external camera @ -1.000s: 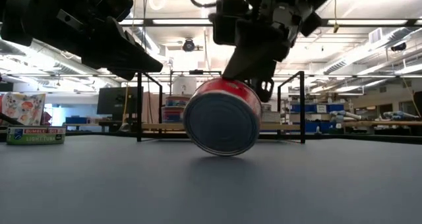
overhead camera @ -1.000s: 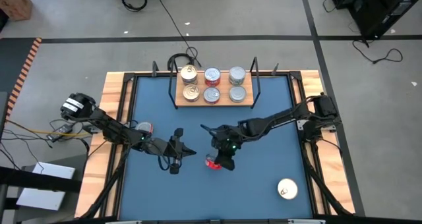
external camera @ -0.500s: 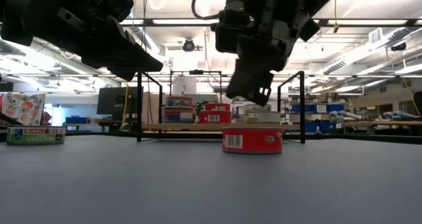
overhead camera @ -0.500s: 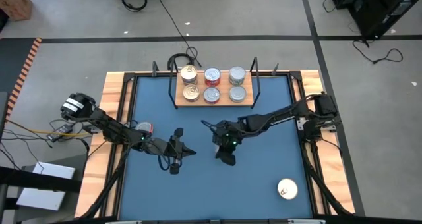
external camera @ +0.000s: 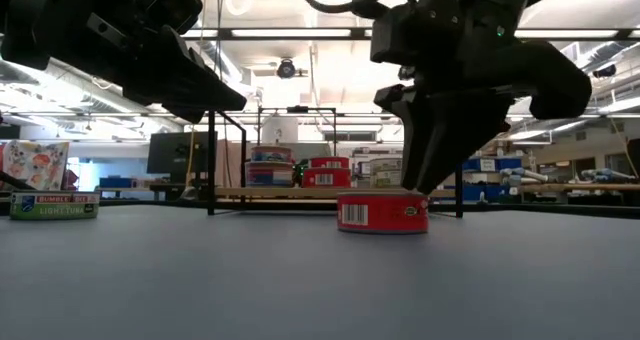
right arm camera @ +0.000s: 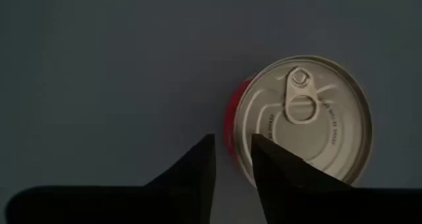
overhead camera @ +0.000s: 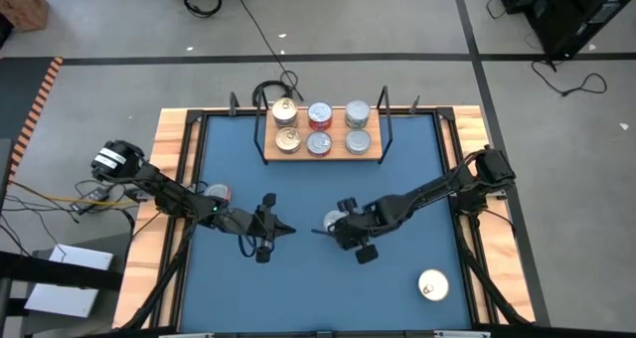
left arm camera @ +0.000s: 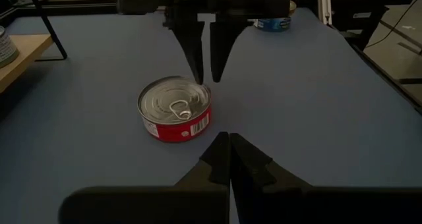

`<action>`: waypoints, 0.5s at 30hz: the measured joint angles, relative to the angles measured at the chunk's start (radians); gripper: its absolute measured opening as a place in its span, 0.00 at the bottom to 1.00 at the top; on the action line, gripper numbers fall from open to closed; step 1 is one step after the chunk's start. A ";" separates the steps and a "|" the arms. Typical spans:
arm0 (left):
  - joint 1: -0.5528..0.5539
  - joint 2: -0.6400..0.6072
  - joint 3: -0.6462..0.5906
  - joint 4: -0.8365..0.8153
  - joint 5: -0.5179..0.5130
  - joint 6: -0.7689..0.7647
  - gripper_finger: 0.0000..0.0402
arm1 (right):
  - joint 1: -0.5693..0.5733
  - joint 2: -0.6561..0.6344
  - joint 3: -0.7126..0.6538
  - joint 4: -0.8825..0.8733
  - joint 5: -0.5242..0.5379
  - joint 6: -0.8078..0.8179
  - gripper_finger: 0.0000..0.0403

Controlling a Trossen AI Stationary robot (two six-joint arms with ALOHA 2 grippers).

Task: Stack canned seafood by type on shelf
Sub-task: Stack the red tuna can on top of the other red tuna can on the shelf

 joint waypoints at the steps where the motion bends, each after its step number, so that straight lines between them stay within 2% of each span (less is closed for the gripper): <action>1: 0.000 0.000 0.000 0.000 0.000 0.000 0.01 | 0.002 0.007 0.000 0.004 0.001 -0.009 0.26; 10: 0.000 0.000 0.000 -0.017 0.000 0.000 0.01 | 0.007 0.056 0.000 0.027 0.052 -0.080 0.15; 15: 0.000 0.000 0.000 -0.022 -0.003 0.000 0.01 | 0.007 0.060 0.015 0.031 0.051 -0.080 0.03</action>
